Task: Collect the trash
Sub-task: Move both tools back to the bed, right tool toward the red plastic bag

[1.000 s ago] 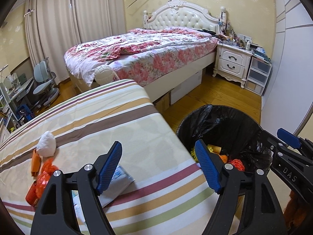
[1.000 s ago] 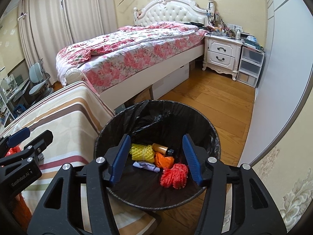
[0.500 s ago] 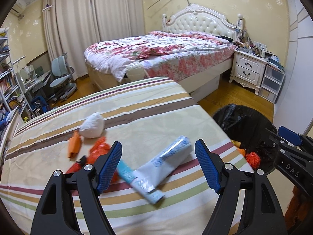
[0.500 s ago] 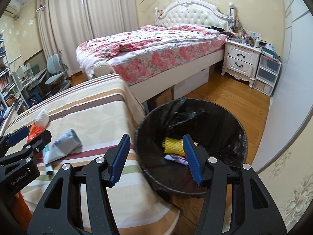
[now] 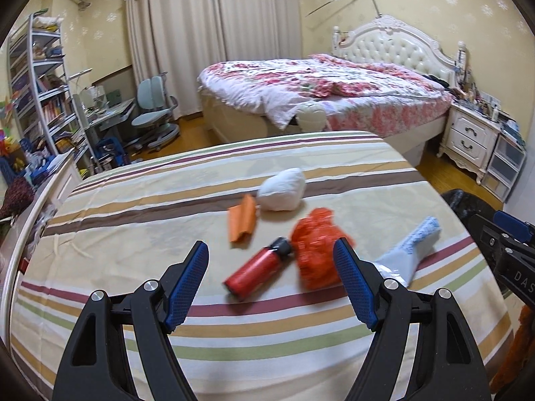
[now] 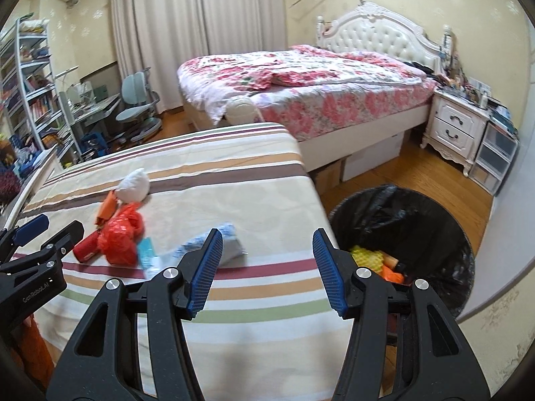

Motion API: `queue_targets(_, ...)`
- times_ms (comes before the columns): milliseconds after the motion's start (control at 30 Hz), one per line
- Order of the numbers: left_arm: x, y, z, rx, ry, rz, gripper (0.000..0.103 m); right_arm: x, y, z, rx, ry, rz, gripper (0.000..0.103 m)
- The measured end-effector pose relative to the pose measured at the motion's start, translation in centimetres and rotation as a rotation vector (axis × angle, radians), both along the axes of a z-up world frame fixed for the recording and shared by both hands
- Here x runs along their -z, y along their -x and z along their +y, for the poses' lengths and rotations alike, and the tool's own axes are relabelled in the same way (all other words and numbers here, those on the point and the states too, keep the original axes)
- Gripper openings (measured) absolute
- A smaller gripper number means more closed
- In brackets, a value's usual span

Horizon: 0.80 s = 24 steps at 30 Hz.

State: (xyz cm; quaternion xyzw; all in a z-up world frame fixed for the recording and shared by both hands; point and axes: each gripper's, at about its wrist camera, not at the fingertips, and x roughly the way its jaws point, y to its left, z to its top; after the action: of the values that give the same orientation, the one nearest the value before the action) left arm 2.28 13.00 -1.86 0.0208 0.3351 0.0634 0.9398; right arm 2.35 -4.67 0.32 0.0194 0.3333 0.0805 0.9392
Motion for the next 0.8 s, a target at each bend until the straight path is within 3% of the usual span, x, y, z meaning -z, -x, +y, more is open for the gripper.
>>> queue_targets(500,1.4,1.4,8.5,-0.16,0.011,0.032,0.075,0.0,-0.5,10.7,-0.228,0.055,0.019,0.055)
queue_targets(800,1.8,1.3,11.4,-0.208,0.023,0.041,0.075,1.2,-1.4,14.4,-0.282,0.082,0.058,0.055)
